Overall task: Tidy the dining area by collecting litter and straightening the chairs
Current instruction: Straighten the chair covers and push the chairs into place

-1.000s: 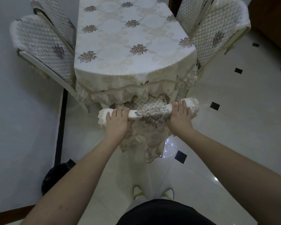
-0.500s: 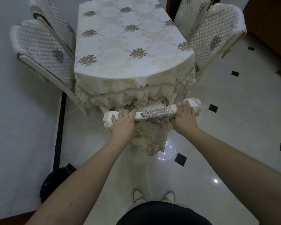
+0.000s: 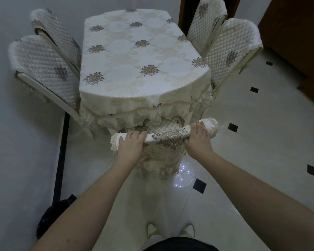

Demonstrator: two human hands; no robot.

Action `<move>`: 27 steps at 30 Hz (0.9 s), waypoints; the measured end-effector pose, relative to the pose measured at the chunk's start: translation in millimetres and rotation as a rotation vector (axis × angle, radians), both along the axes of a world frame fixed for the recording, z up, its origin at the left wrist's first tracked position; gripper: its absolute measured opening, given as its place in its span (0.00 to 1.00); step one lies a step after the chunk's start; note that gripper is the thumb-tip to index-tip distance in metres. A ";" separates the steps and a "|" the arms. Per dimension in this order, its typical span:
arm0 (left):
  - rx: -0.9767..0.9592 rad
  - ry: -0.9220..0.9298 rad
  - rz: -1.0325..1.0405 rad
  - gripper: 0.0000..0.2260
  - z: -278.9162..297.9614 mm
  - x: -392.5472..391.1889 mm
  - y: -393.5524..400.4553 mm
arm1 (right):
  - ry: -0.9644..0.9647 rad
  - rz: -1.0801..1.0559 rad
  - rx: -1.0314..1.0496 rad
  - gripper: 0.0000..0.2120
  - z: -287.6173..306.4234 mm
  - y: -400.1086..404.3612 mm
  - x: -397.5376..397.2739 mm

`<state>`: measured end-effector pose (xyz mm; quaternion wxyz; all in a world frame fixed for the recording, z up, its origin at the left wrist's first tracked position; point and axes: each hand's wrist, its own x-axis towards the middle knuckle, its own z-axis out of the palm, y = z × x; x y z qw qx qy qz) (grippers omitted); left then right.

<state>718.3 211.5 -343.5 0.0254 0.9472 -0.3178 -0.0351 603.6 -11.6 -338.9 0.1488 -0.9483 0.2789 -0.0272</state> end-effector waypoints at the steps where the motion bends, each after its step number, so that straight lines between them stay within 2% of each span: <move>1: -0.003 0.004 0.004 0.18 -0.1 0.5 -0.2 | 0.000 -0.008 0.013 0.30 0.3 0.1 1.5; 8: -0.036 0.024 0.037 0.17 4.3 7.0 -5.7 | 0.083 -0.021 0.079 0.32 8.0 -2.7 14.7; 21: -0.012 0.027 -0.031 0.16 6.8 14.5 -8.0 | 0.128 -0.008 0.078 0.34 13.0 -8.1 16.5; 27: -0.008 0.041 -0.068 0.17 8.1 17.6 -4.4 | 0.071 0.016 0.083 0.32 16.9 -6.6 10.8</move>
